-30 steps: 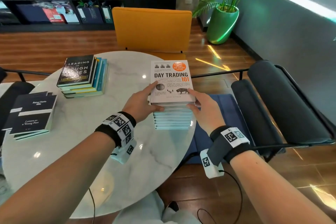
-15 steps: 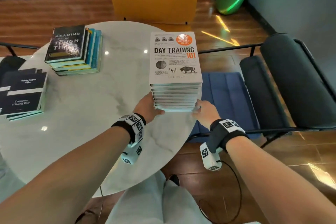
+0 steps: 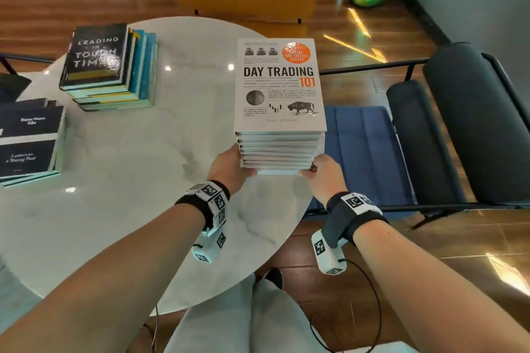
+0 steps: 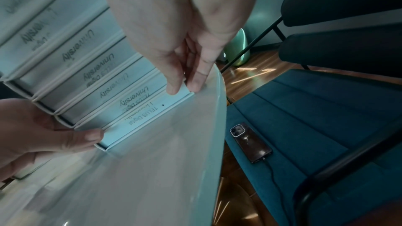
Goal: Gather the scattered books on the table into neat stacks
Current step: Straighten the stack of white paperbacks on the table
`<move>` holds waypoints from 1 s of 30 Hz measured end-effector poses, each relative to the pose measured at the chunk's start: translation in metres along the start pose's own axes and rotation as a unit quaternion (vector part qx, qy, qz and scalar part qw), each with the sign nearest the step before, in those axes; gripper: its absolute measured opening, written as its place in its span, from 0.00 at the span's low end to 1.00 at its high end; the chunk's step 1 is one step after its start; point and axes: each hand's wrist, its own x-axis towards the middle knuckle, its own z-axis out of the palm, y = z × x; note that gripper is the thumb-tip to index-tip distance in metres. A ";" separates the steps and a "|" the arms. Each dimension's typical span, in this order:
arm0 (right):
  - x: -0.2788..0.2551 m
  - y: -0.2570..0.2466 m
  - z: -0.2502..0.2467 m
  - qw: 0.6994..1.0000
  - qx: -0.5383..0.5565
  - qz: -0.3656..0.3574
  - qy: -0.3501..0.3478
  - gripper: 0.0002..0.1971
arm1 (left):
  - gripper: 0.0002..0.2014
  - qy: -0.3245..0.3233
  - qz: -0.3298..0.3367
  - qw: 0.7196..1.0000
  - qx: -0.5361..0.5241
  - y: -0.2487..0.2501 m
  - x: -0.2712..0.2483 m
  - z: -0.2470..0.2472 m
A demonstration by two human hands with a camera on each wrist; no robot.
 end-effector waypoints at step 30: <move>0.161 -0.161 0.076 1.000 0.008 0.002 -0.006 0.14 | 0.25 0.007 0.036 0.999 0.015 -0.063 0.174 -0.153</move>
